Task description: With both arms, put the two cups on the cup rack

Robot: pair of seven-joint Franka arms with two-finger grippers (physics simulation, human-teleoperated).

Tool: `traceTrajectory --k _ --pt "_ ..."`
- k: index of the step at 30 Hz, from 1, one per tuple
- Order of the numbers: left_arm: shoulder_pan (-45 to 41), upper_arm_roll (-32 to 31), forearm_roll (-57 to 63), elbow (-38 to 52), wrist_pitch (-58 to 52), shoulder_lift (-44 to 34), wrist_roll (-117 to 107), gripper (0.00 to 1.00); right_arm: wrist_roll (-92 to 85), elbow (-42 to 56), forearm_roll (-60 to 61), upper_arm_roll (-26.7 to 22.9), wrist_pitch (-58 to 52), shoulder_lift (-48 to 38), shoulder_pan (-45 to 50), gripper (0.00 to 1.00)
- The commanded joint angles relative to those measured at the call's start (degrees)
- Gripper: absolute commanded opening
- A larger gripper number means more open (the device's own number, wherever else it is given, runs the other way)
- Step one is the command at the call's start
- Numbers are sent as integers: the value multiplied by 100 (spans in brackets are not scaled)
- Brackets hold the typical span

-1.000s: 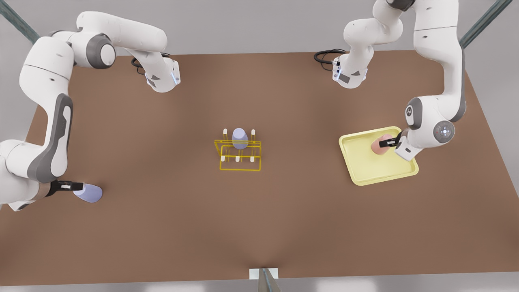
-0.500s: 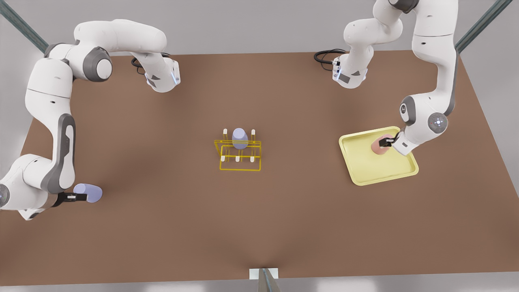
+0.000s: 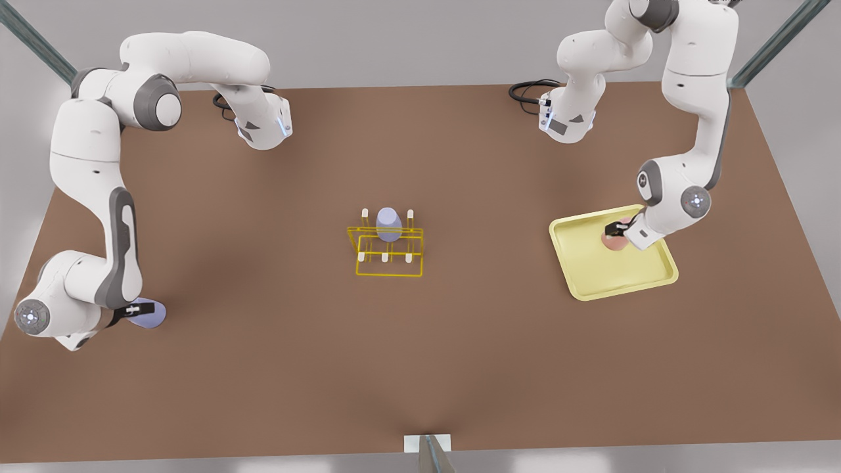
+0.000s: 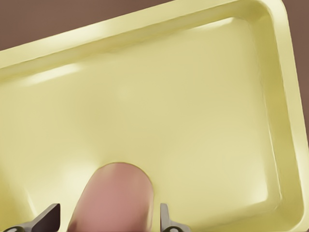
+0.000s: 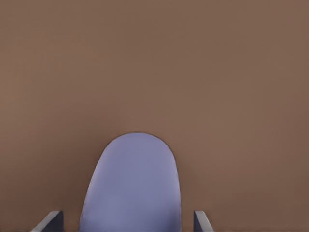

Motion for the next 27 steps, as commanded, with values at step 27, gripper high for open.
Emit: traceTrajectory --k 27 --pt "-13 60 0 -423 789 -66 408 80 -347 -58 -79 -9 -5 174 -13 100"
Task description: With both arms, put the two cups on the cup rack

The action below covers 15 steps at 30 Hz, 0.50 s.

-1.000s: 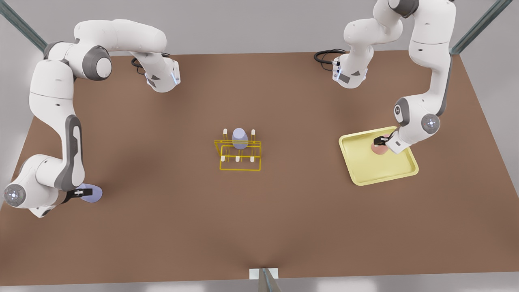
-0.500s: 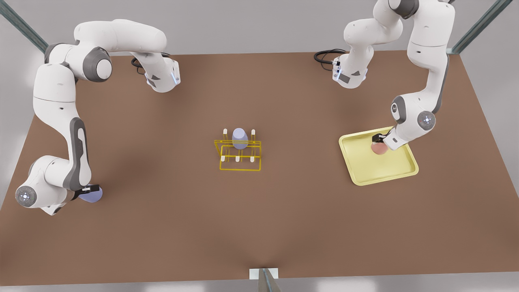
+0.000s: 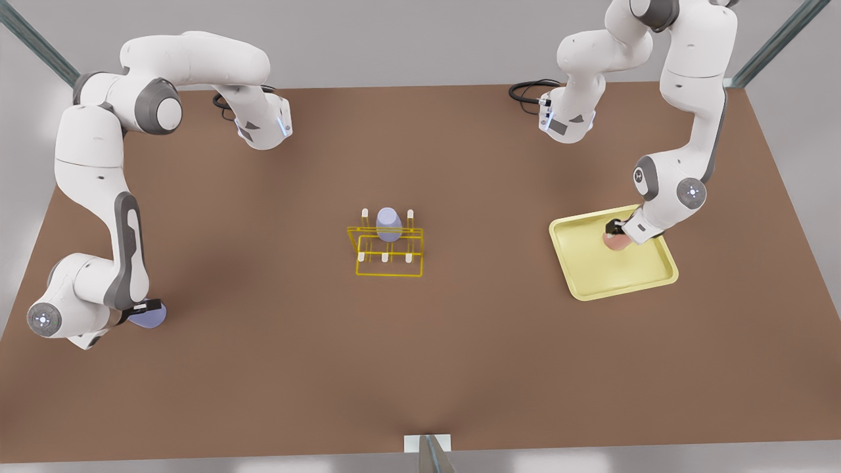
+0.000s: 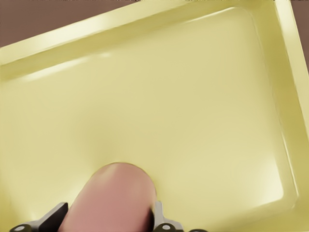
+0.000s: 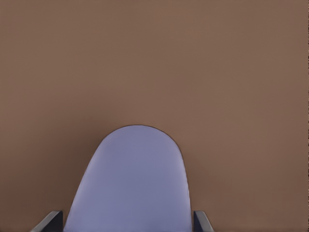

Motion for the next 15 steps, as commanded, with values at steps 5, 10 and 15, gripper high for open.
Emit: traceTrajectory --k 5,10,15 --pt "-8 -2 30 17 50 -36 95 79 -123 57 -13 2 -5 37 4 74" --pt "1 -11 38 78 15 -98 113 79 -167 136 -13 2 -40 63 4 58" --pt "-236 -107 21 412 -512 -256 -265 79 -167 364 -4 11 -251 125 4 51"
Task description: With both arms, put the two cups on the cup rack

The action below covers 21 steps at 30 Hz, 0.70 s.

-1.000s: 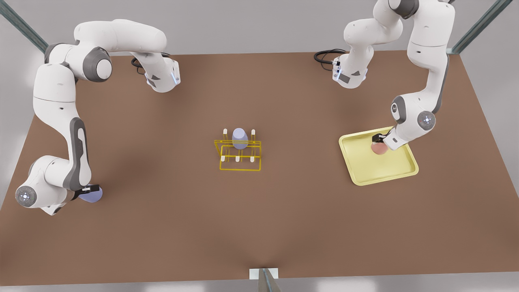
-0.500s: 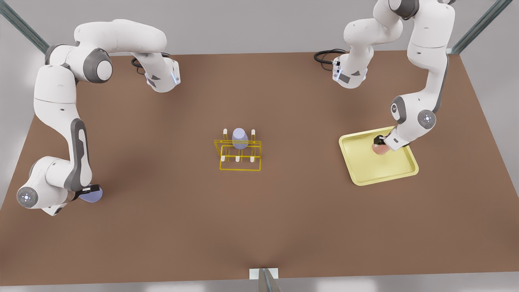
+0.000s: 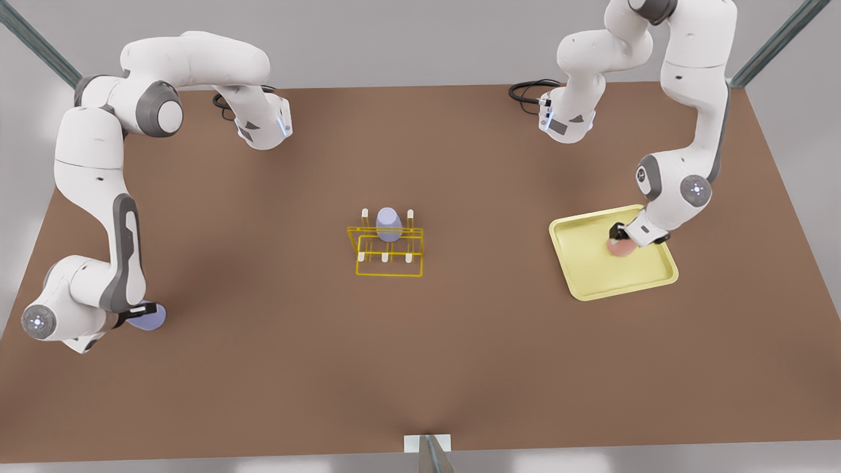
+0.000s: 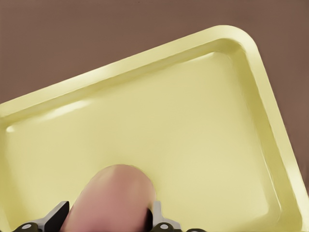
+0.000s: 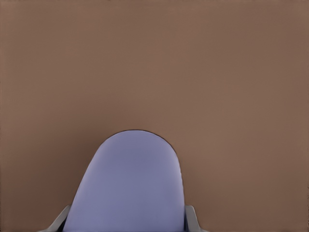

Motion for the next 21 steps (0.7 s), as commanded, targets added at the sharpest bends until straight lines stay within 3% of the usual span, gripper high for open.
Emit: traceTrajectory --k 1,3,8,11,14,21 --pt "-63 -62 -29 250 -747 -80 -295 79 -2 41 -76 10 -174 3 -1 51" --pt "-142 -141 -38 444 -959 -80 -479 79 -37 182 -59 53 -464 -6 -1 51" --pt "-318 -773 -29 2288 -2716 517 -1727 79 -99 445 -67 580 -1342 -85 17 51" --pt "-423 -1372 -29 3634 -3429 1141 -2887 79 -81 481 -94 1178 -1650 -138 26 51" --pt "-1047 -1407 -38 4644 -3885 1677 -4082 79 -11 490 -68 2039 -1835 -173 70 51" --pt "-2559 -1398 -372 6701 -4281 2926 -6544 79 639 577 -32 3463 -1791 -129 482 51"
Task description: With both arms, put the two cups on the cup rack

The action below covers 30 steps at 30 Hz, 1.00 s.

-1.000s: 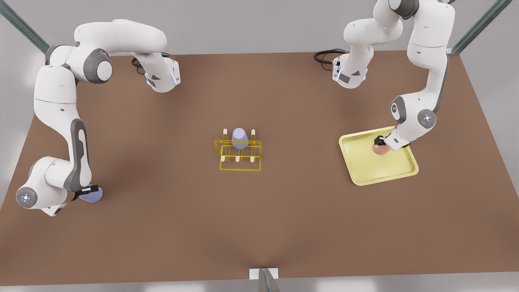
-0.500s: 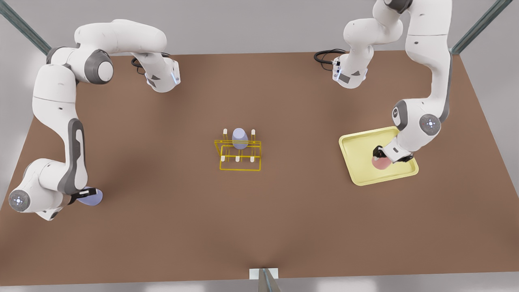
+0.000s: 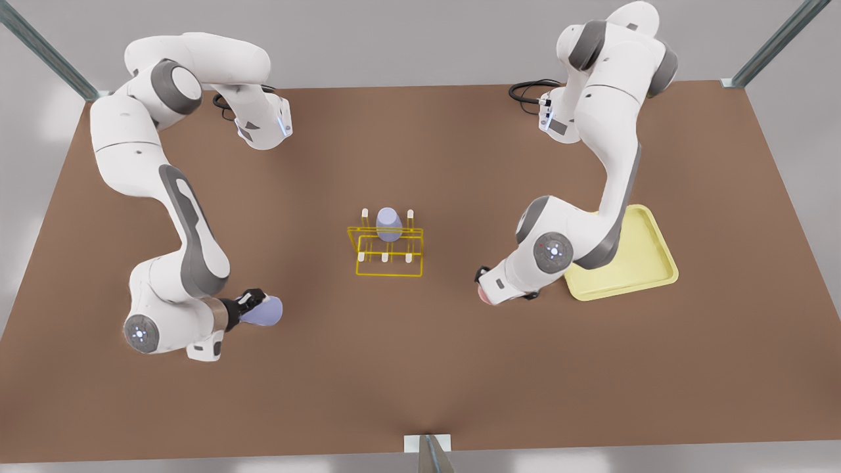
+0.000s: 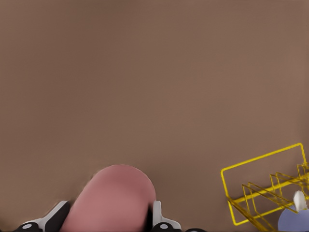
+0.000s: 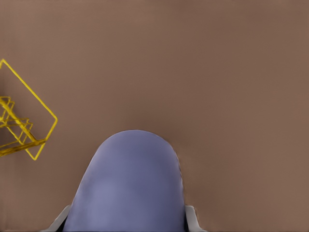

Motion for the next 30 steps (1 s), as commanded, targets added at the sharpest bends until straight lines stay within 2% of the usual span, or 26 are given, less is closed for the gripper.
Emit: traceTrajectory --k 1,5,6,8,12,18,23,24,25,30 --pt "-288 1 -206 329 -497 150 -4068 79 738 82 -90 161 -126 32 195 51" --pt "-605 1 -470 822 -480 203 -4692 79 949 416 59 231 -73 32 696 51" --pt "-736 -8 -540 875 -453 203 -4886 79 1037 442 68 380 -73 32 705 51" --pt "-1123 1 -619 1243 -506 449 -5290 79 1125 442 516 504 -73 23 714 51" --pt "-1422 10 -610 1631 -480 757 -5581 79 1344 390 525 609 -73 40 890 51" --pt "-1440 27 -505 1552 -620 889 -5589 79 1292 354 569 715 -196 32 934 51" --pt "-1501 18 -505 1552 -462 1126 -5581 79 1274 372 569 750 -847 -30 890 52" --pt "-1510 18 -505 1552 -453 1170 -5581 83 1283 363 569 768 -882 -30 907 52" --pt "-1501 27 -505 1552 -453 1179 -5563 100 1318 363 569 864 -891 -30 907 53" --pt "-1396 27 -347 1560 -620 1056 -5546 100 1353 249 560 882 -891 -21 1057 53"
